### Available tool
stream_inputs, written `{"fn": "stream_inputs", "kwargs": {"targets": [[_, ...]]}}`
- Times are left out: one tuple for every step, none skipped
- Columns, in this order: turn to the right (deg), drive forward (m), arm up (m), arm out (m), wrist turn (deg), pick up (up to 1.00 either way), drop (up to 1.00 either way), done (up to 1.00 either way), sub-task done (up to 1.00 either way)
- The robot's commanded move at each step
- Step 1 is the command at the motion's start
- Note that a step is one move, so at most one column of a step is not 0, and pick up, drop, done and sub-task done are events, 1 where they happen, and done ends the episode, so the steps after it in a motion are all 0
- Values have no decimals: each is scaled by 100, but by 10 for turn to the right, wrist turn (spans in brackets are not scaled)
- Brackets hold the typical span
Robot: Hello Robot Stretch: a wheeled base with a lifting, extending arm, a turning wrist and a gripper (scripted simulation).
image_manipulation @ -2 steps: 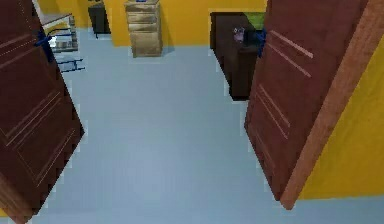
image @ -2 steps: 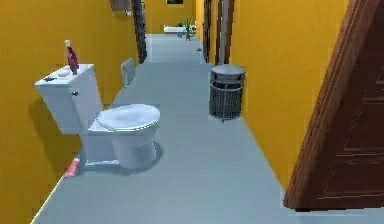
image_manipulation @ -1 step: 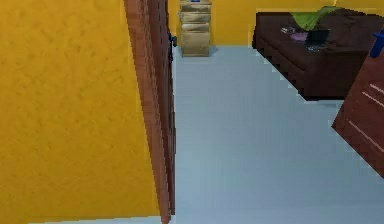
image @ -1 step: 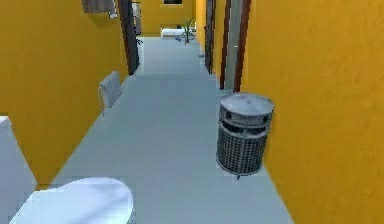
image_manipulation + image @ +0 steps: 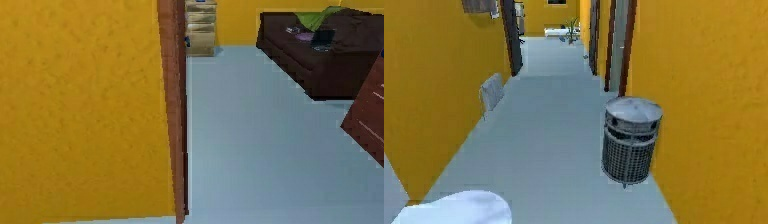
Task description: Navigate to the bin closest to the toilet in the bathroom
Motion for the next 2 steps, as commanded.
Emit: {"fn": "stream_inputs", "kwargs": {"targets": [[150, 0, 0, 0, 0, 0, 0, 0, 0], [0, 0, 0, 0, 0, 0, 0, 100, 0]]}}
